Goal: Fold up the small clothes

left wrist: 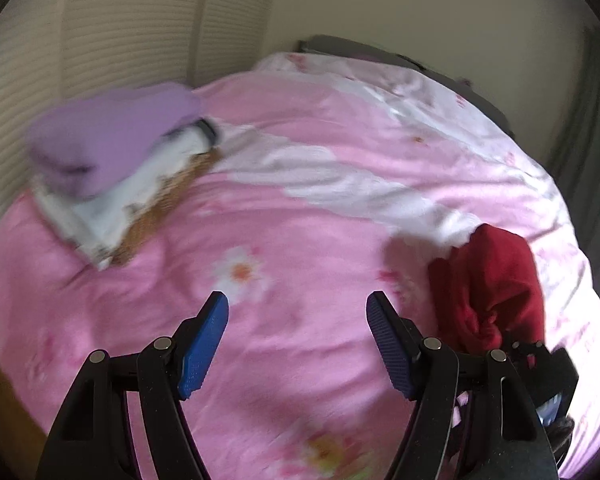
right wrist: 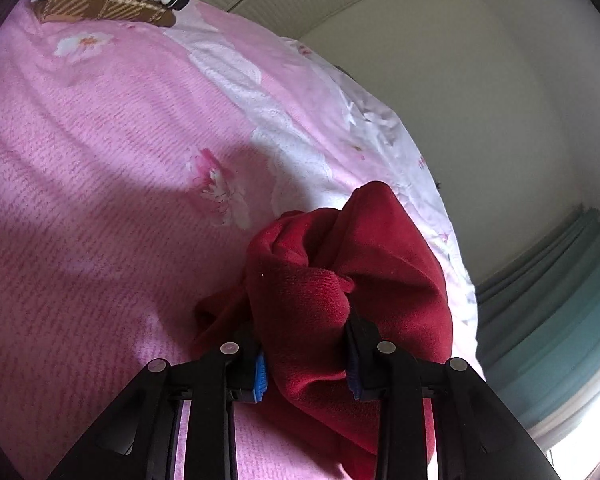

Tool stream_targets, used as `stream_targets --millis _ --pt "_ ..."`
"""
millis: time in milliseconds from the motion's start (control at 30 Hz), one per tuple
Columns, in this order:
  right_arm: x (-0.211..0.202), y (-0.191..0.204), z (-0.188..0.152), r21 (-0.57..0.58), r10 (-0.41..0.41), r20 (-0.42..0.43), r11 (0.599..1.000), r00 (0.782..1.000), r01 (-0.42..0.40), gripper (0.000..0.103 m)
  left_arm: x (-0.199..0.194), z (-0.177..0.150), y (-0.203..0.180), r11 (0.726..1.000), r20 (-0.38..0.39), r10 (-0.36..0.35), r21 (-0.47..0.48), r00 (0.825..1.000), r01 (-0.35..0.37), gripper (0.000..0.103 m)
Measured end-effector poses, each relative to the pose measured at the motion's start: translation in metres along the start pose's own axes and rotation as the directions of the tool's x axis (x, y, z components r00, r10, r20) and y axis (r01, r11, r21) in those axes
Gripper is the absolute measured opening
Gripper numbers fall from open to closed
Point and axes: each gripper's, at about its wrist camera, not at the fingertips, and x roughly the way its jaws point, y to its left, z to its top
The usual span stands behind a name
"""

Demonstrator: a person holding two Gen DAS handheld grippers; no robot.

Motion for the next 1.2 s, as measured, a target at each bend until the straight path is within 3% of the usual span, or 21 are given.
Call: stream_targets --millis 133,233,367,500,533,667,800,867,900,933,1000,1133,1200 --pt "-0.003 -0.008 -0.006 0.04 0.008 0.02 0.999 1.0 -0.009 0.033 0.024 0.028 -0.042 0.986 -0.042 -0.123 0.109 0.991 0.127 0.071" --pt "-0.006 -0.013 -0.012 0.073 0.023 0.049 0.997 0.999 -0.026 0.034 0.05 0.041 -0.085 0.943 -0.125 -0.224 0.221 0.967 0.247 0.071" --pt "0.001 -0.021 -0.013 0.133 0.047 0.075 0.989 0.996 -0.057 0.036 0.085 0.05 -0.121 0.873 -0.259 -0.363 0.241 0.895 0.424 0.071" --pt "0.003 -0.027 -0.018 0.188 0.066 0.108 0.978 0.992 -0.085 0.036 0.121 0.055 -0.145 0.839 -0.357 -0.371 0.266 0.857 0.474 0.07" --pt "0.003 -0.027 -0.019 0.197 0.066 0.113 0.977 0.991 -0.088 0.036 0.132 0.056 -0.15 0.827 -0.392 -0.386 0.253 0.835 0.502 0.07" --pt "0.003 -0.028 -0.023 0.229 0.065 0.134 0.969 0.989 -0.094 0.036 0.153 0.053 -0.162 0.795 -0.474 -0.412 0.23 0.778 0.561 0.07" --pt "0.005 -0.031 -0.028 0.263 0.069 0.152 0.959 0.986 -0.107 0.036 0.172 0.053 -0.164 0.773 -0.53 -0.468 0.142 0.707 0.618 0.07" --pt "0.005 -0.033 -0.029 0.277 0.071 0.157 0.954 0.985 -0.113 0.036 0.178 0.052 -0.167 0.756 -0.548 -0.507 0.088 0.665 0.649 0.063" --pt "0.005 -0.034 -0.029 0.281 0.072 0.158 0.953 0.985 -0.115 0.036 0.18 0.051 -0.169 0.739 -0.557 -0.535 0.057 0.636 0.672 0.052" --pt "0.005 -0.035 -0.03 0.29 0.075 0.16 0.95 0.984 -0.12 0.036 0.18 0.051 -0.17 0.733 -0.559 -0.543 0.048 0.627 0.678 0.042" --pt "0.005 -0.038 -0.03 0.298 0.089 0.166 0.945 0.982 -0.136 0.036 0.177 0.05 -0.173 0.729 -0.552 -0.535 0.08 0.639 0.68 0.027" --pt "-0.005 -0.039 -0.026 0.28 0.101 0.212 0.947 0.972 -0.16 0.03 0.163 0.058 -0.163 0.734 -0.506 -0.549 0.089 0.666 0.673 0.022" --pt "-0.01 -0.042 -0.022 0.272 0.108 0.239 0.947 0.965 -0.173 0.029 0.155 0.06 -0.153 0.753 -0.472 -0.535 0.11 0.7 0.649 0.022"
